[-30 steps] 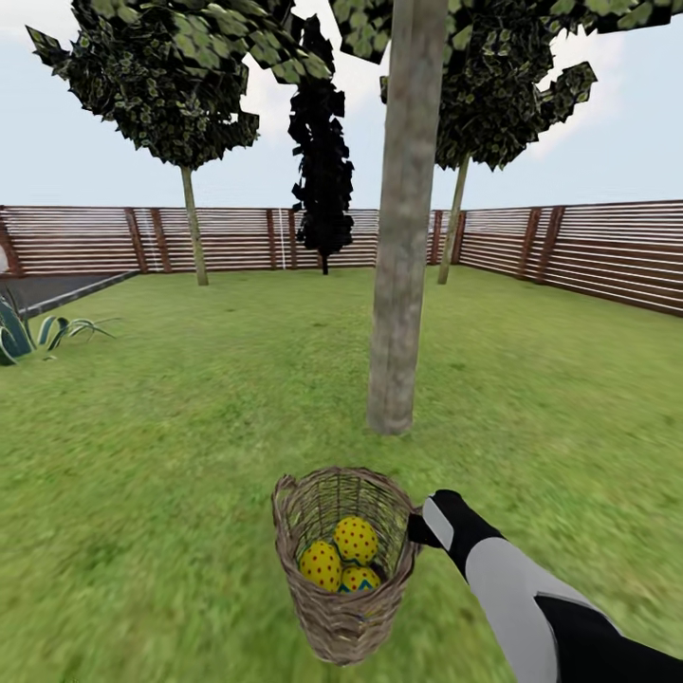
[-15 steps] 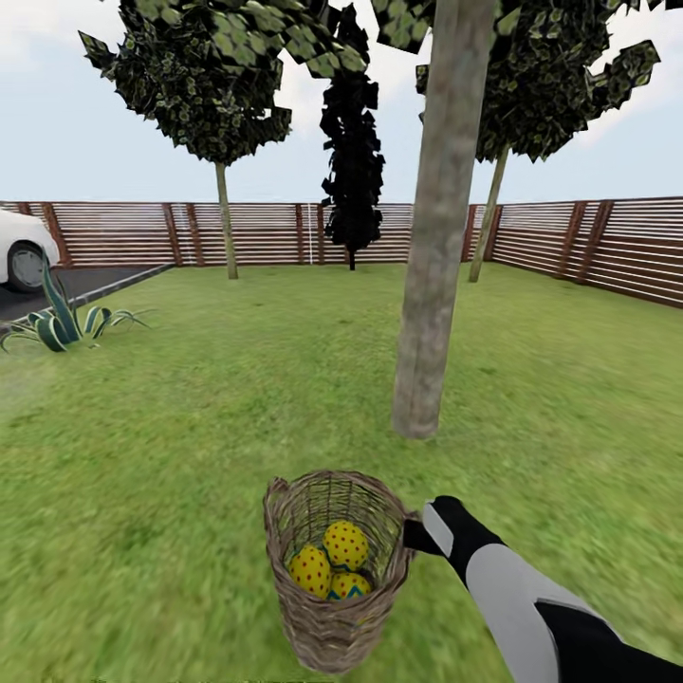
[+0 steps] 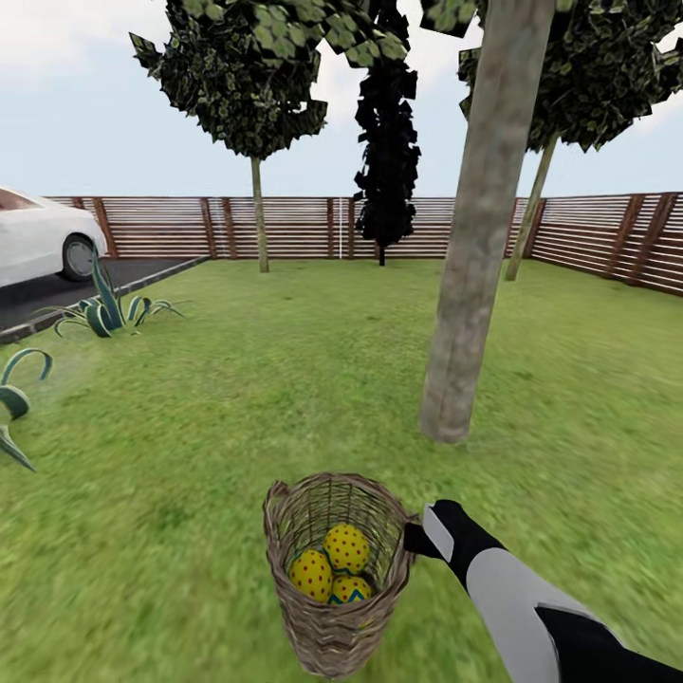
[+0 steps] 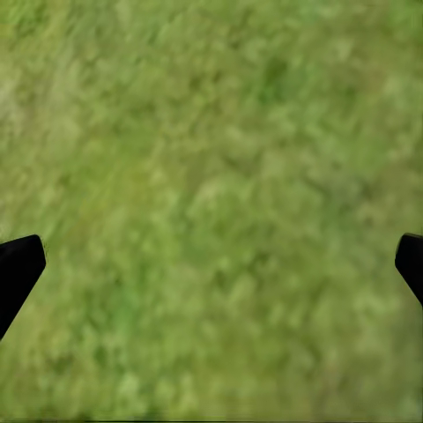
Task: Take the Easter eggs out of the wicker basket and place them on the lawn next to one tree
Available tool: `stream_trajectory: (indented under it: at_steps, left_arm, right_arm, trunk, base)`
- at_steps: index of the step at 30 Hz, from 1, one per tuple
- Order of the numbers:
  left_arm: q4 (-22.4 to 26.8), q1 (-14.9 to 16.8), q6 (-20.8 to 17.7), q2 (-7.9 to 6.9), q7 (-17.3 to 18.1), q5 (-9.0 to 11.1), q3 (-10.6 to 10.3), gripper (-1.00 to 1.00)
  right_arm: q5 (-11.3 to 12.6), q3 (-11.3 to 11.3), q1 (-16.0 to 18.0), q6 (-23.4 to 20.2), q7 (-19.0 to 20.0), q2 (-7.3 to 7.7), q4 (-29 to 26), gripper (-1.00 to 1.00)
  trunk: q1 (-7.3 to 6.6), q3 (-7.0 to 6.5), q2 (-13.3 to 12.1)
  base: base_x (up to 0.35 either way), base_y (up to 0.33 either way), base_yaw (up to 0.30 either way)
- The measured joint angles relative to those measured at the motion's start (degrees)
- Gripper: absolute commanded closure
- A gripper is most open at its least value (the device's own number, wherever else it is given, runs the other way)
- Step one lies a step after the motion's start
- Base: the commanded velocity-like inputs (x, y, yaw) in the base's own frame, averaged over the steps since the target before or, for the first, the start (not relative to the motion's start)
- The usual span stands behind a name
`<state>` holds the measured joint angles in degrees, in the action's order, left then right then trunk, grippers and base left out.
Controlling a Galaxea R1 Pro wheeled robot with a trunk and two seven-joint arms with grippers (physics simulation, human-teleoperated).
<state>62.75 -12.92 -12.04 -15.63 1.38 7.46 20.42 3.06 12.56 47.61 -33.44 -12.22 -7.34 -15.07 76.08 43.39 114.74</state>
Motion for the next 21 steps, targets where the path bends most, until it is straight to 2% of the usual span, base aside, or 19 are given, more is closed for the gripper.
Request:
stream_trajectory:
  at_steps: [4, 13, 21]
  left_arm:
    - [-0.1, 0.0, 0.0, -0.01, 0.0, 0.1, 0.1, -1.00]
    - [-1.4, 0.0, 0.0, -0.13, 0.0, 0.3, 0.3, -1.00]
    - [-3.2, 0.0, 0.1, -0.49, -0.1, 0.3, 0.3, -1.00]
  right_arm:
    - [0.0, 0.0, -0.1, 0.0, 0.0, -0.02, 0.0, 1.00]
    - [-0.1, -0.1, -0.2, 0.0, 0.0, -0.09, 0.1, 1.00]
    - [0.1, 0.0, -0.3, 0.0, -0.1, 0.08, 0.0, 1.00]
  trunk:
    - [0.00, 0.25, 0.0]
    - [-1.97, -0.80, -3.6]
    - [-3.73, -2.15, -6.8]
  base:
    - [0.004, 0.001, 0.216]
    - [0.000, 0.000, 0.213]
    - [0.000, 0.000, 0.018]
